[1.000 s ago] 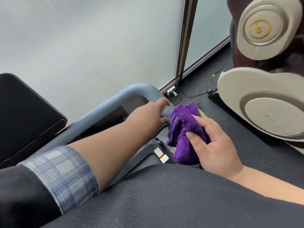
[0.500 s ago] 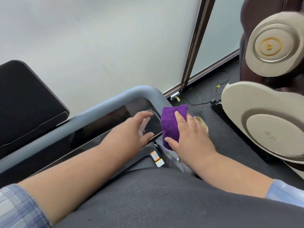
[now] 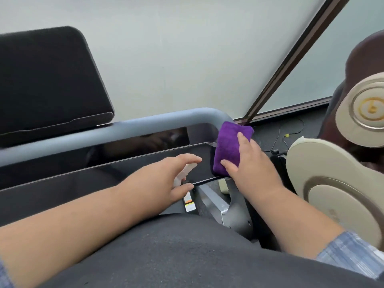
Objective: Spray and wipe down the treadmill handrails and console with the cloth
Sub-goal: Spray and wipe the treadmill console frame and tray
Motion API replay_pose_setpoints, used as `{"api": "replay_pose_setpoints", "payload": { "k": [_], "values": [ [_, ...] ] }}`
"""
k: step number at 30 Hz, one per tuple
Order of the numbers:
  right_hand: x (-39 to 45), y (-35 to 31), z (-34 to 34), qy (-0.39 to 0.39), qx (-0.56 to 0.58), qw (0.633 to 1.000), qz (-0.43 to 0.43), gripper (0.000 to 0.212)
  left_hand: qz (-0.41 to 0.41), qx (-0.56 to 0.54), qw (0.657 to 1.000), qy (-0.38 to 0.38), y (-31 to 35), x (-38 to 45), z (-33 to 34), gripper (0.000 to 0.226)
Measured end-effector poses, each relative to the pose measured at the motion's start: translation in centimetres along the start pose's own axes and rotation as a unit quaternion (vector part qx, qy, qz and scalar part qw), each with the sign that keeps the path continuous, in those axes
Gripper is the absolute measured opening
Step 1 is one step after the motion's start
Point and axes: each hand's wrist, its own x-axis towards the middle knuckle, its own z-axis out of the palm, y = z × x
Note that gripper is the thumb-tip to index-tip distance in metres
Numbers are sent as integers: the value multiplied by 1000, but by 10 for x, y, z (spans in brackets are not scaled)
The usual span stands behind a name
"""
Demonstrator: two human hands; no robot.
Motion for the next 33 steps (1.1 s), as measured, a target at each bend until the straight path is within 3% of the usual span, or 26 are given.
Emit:
{"api": "replay_pose_setpoints", "payload": {
  "k": [7,13,16,21,28,33],
  "values": [
    [65,-40,-1,15,-135,988,-80,90,-27,-27,999,30,-18,-16,-13,52],
    [107,-119,-3,-73,-181,929,-315,88,-19,-41,998,43,-16,-20,-13,52],
    [94,-161,25,-75,-166,913,-364,88,-7,-68,996,60,-10,-16,-15,51],
    [92,-144,22,-66,-110,935,-330,84,18,-57,996,67,-4,-13,-17,53],
    [108,-52,-20,-45,-79,983,-162,83,27,-64,997,37,-1,-12,-13,53],
    [107,-72,-12,-41,-121,970,-206,86,27,-56,997,49,-3,-20,-14,58]
  ]
}}
